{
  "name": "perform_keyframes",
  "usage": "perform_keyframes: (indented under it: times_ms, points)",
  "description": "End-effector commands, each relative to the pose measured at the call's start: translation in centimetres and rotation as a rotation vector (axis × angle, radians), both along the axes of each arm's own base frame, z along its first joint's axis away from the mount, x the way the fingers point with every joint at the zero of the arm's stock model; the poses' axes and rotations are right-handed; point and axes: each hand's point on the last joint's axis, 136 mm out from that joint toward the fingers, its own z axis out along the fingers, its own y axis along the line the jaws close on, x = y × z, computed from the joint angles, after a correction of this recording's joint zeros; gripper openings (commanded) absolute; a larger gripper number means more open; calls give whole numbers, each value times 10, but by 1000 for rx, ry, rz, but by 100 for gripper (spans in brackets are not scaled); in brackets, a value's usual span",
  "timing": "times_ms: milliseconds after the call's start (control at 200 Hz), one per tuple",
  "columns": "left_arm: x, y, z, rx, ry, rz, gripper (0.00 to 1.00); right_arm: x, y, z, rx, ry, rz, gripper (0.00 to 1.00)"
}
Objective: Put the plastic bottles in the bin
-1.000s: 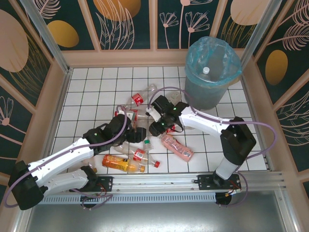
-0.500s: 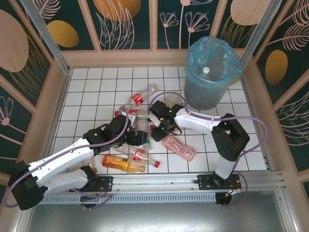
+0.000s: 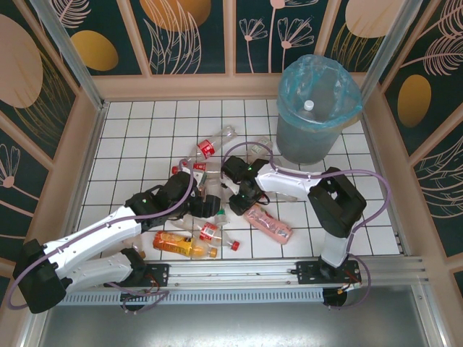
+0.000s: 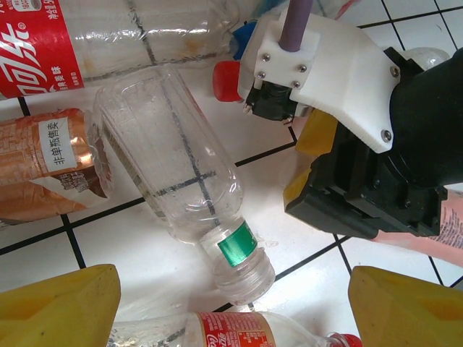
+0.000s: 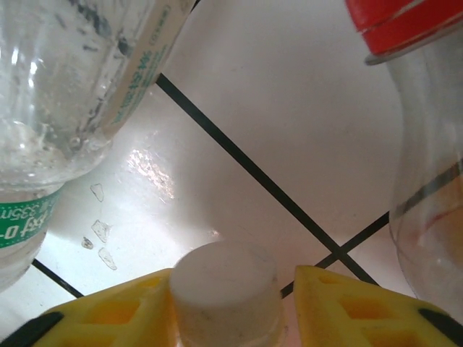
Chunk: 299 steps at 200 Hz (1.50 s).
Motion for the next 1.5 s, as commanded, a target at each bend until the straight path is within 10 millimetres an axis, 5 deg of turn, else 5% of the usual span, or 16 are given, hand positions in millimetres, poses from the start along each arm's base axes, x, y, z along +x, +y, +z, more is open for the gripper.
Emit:
perform_keyframes:
  times_ms: [0, 305, 555, 711, 946, 1076, 1176, 1321, 1491]
  points:
    - [5, 1, 8, 12, -27, 1, 82, 1, 3, 6, -12, -7, 11, 40]
    - [15, 2, 35, 28, -109, -4, 82, 2, 2, 41, 41, -51, -5, 27]
    - [42, -12, 101, -1, -285, -12, 82, 22, 13, 126, 257, -196, -64, 23]
    - [58, -21, 150, -57, -417, -1, 82, 55, -2, 211, 376, -372, -145, 22]
    - [82, -36, 237, -196, -662, 46, 81, 106, -68, 389, 612, -858, -312, 20]
    - [88, -59, 257, -268, -687, 2, 81, 111, -116, 471, 642, -1219, -413, 15]
    - [93, -78, 265, -300, -680, -39, 80, 111, -152, 516, 666, -1456, -517, 0]
    - [100, -105, 273, -331, -689, -115, 79, 125, -193, 534, 622, -1668, -654, 0]
    - [118, -141, 280, -332, -697, -182, 78, 143, -217, 517, 592, -1807, -768, 0]
